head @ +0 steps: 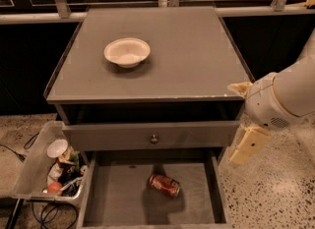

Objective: Pick coke can from middle drawer and place on counter

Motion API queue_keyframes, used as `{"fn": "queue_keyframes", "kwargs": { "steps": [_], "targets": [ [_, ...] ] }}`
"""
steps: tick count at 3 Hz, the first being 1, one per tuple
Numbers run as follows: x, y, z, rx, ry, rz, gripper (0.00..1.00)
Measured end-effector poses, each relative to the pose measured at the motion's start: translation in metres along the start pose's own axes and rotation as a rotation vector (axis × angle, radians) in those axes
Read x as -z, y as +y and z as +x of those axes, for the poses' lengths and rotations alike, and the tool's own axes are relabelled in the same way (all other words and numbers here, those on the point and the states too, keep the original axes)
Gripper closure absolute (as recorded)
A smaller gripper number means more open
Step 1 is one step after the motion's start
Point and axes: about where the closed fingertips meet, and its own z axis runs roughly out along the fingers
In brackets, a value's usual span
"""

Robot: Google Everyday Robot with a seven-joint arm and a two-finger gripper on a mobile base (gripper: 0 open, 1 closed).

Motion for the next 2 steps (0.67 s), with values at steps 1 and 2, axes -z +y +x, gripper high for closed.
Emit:
{"fn": "queue_keyframes", "kwargs": {
  "steps": [1,2],
  "targets": [
    [-0.036,0.012,-0.001,-0.009,-0.058,-0.035,0.00],
    [-0.093,0.025,0.009,-0.021,-0.100,-0.066,0.00]
  ]
}}
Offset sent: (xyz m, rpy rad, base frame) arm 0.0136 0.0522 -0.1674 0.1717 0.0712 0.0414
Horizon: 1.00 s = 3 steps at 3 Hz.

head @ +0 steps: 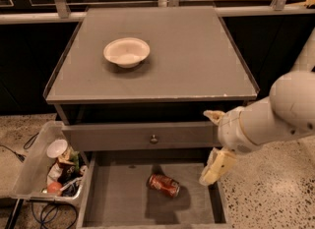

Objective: Pick coke can from middle drawer and place on counter

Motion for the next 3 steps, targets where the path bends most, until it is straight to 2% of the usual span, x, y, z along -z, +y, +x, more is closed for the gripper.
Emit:
{"fn": "queue_keyframes", "kwargs": {
  "steps": [2,3],
  "targets": [
    [-0.090,0.024,0.035,0.007,-0.057,-0.008,0.00],
    [-0.126,0.026,0.052,0.000,-0.026,0.006,0.00]
  ]
}}
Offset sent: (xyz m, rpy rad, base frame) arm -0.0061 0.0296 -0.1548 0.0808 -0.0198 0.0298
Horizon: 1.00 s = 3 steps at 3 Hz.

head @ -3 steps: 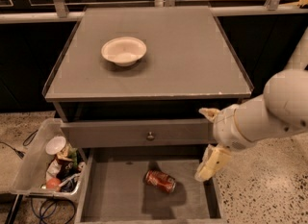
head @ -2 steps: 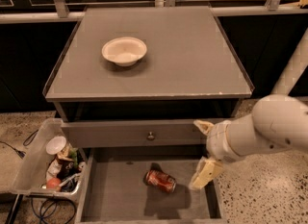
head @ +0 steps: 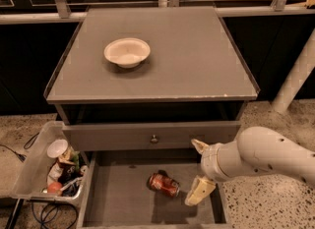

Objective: Pick coke can from middle drawer and place on counter

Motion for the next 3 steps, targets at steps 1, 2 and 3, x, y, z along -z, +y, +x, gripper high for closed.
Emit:
{"fn": "queue_keyframes", "kwargs": {
  "steps": [1,2,3],
  "targets": [
    [0.000,0.000,0.000,0.000,0.000,0.000,0.00],
    [-0.010,0.000,0.004,-0.014,0.007,-0.013,0.00],
    [-0.043,-0.007,0.017,-0.041,0.012,-0.020,0.00]
  ]
}}
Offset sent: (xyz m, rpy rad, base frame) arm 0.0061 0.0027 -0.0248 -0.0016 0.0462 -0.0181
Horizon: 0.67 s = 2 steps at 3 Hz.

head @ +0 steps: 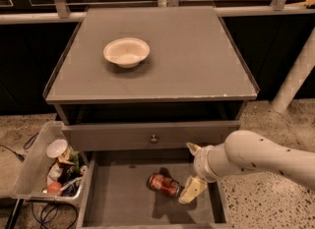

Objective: Pick coke can from middle drawer and place on counter

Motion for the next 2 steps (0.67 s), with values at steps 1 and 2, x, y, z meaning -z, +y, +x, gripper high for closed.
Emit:
{"fn": "queue_keyframes", "kwargs": {
  "steps": [1,2],
  "targets": [
    [-0.038,-0.003,0.015,-0.024,0.005,-0.009,0.00],
    [-0.069,0.001,0.025,-0.034,0.017,-0.015,0.00]
  ]
}}
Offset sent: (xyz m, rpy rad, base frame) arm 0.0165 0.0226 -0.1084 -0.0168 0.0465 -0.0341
